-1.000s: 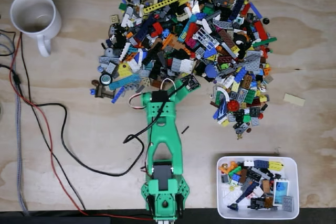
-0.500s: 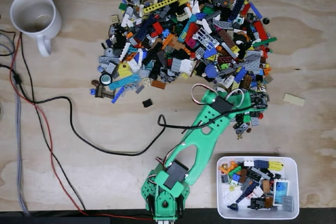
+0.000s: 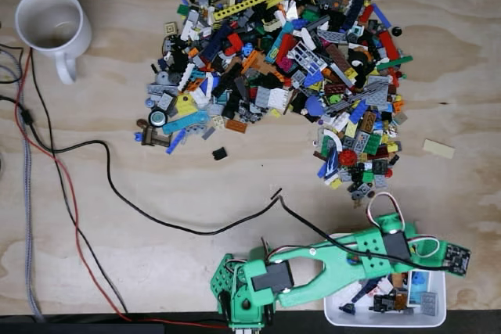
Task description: Find the closest Lego and put it in the bin.
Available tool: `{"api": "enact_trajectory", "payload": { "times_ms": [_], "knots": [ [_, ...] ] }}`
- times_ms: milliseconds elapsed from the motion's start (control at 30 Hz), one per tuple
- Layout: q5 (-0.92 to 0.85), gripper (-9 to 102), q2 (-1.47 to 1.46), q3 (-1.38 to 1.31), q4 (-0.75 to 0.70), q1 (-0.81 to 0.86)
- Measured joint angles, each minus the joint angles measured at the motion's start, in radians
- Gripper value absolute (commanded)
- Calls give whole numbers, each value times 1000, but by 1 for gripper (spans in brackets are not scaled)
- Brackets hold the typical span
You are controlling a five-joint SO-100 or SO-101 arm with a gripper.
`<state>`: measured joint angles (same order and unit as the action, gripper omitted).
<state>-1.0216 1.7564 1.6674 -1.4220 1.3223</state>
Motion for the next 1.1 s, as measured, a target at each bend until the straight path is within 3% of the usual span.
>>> {"api": "enact_trajectory", "payload": {
  "times_ms": [100, 300, 433, 500, 700, 933, 1100],
  "knots": [
    [-37, 3, 0, 0, -11, 49],
    [-43, 30, 2, 0, -2, 123],
    [-17, 29, 14, -15, 37, 106],
    [-20, 21, 17, -41, 44, 71],
    [-210, 10, 120, -3, 172, -262],
    [-423, 4, 431, 413, 446, -778],
    [-448, 3, 646, 644, 580, -1112]
  ]
}}
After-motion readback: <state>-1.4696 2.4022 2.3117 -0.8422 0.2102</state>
